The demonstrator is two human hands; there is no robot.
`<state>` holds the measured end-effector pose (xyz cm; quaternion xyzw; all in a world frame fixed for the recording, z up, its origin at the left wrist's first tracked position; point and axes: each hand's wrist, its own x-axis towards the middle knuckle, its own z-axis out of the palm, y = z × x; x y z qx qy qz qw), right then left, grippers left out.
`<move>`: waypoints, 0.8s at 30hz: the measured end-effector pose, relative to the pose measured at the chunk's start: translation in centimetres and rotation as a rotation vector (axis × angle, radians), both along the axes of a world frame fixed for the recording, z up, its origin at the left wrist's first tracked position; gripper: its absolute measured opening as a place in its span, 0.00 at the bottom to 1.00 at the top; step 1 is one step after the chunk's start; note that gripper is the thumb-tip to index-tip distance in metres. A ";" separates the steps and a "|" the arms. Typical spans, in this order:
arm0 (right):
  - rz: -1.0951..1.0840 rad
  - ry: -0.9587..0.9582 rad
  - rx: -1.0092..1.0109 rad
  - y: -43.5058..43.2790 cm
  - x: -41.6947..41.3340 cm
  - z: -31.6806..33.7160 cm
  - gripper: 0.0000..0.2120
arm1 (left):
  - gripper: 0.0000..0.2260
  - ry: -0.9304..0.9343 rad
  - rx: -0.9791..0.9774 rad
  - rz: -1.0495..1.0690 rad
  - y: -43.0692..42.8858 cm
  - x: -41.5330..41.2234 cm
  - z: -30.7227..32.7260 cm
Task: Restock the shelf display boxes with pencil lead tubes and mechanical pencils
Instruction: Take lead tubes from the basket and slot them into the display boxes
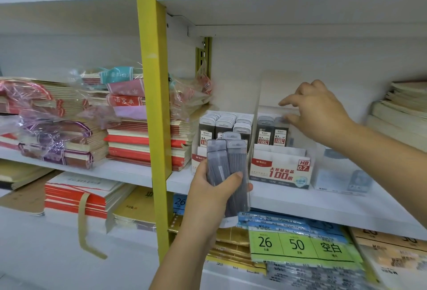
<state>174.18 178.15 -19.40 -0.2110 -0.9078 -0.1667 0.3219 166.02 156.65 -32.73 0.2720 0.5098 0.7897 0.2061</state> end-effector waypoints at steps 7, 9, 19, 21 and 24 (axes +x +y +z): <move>0.562 0.084 -0.952 -8.1 2.9 -3.8 0.11 | 0.12 0.065 -0.017 -0.089 -0.1 0.9 1.2; 0.594 0.157 -1.050 -8.3 3.2 -4.2 0.13 | 0.14 0.103 -0.028 -0.101 0.1 1.3 1.8; 0.627 0.197 -1.151 -6.0 4.8 -3.3 0.06 | 0.15 0.037 -0.077 -0.098 0.6 1.9 1.1; 0.615 0.176 -1.137 -6.1 5.0 -3.4 0.07 | 0.16 0.014 -0.078 -0.077 0.8 2.0 0.8; 0.572 0.194 -1.165 -5.7 5.3 -3.4 0.10 | 0.14 0.005 -0.049 -0.034 0.8 1.7 0.6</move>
